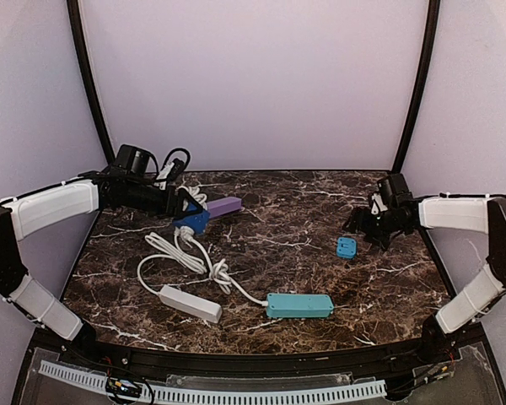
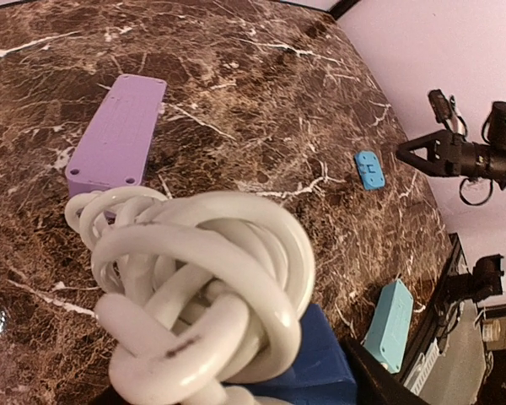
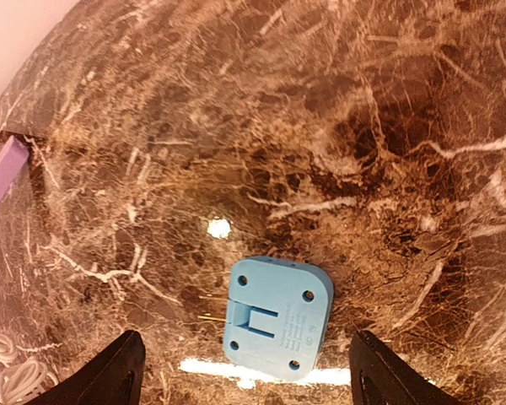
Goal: Pull the plug off the socket
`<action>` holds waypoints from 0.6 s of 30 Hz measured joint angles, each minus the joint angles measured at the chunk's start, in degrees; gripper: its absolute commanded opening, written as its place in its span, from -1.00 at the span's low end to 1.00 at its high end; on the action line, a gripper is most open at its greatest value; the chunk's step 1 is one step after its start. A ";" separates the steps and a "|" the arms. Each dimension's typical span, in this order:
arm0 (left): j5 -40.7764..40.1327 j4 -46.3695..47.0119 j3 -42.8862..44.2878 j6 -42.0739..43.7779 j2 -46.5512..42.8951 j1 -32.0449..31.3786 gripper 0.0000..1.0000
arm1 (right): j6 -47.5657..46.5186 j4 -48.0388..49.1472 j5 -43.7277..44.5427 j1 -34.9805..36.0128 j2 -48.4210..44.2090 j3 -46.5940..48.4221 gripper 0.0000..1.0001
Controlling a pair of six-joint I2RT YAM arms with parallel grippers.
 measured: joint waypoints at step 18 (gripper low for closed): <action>-15.45 27.39 -14.14 -28.68 -3.56 -5.60 -0.13 | 0.37 3.43 -0.35 23.74 -2.34 16.90 0.72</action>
